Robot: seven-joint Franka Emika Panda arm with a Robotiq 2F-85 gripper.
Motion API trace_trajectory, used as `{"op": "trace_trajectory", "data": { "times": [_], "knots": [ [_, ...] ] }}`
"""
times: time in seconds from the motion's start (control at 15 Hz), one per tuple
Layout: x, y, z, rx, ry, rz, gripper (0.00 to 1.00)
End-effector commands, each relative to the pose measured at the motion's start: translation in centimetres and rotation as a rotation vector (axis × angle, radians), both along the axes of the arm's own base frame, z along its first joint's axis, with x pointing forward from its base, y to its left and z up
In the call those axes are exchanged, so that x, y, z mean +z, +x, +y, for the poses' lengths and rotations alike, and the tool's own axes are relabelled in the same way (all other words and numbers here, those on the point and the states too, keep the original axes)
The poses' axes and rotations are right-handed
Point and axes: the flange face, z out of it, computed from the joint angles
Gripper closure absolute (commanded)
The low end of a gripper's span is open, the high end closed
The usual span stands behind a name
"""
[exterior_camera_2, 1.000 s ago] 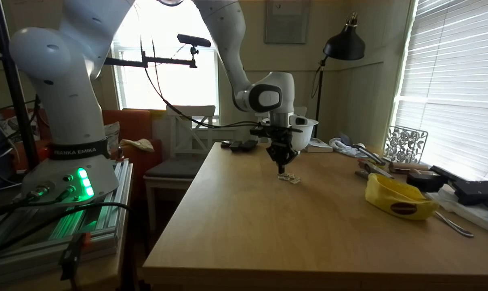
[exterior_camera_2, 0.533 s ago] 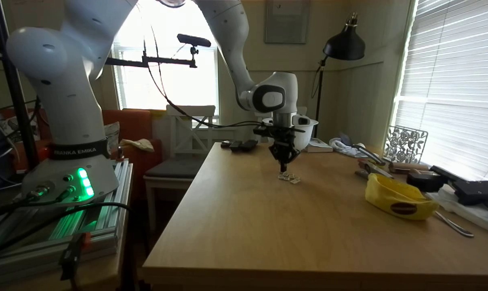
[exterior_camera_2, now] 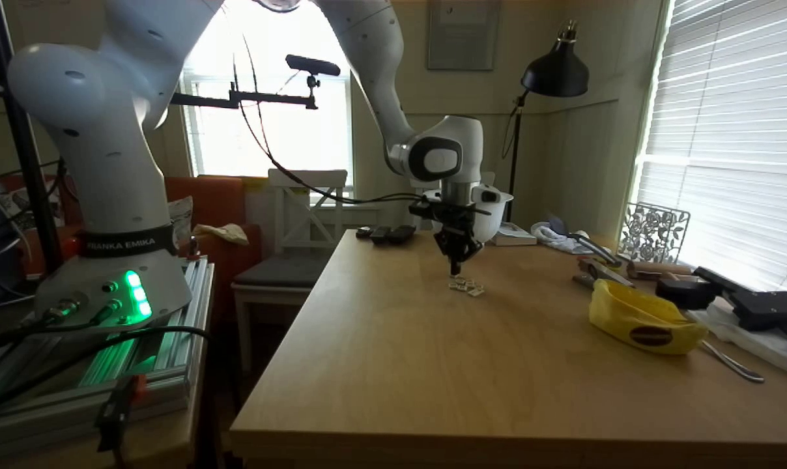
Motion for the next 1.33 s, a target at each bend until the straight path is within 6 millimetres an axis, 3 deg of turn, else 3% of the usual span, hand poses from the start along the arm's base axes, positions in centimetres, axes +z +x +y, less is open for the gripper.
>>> {"op": "trace_trajectory", "data": {
  "times": [0.0,0.6,1.0,1.27],
  "knots": [
    [0.8,-0.4,0.3,-0.04,-0.005,0.013,1.0],
    [2.8,-1.9,0.7,-0.102,-0.024,0.002,1.0],
    [1.2,-4.0,-1.8,-0.219,-0.001,0.014,1.0],
    [1.2,-4.7,-3.8,-0.285,-0.026,-0.029,1.0]
  ]
}}
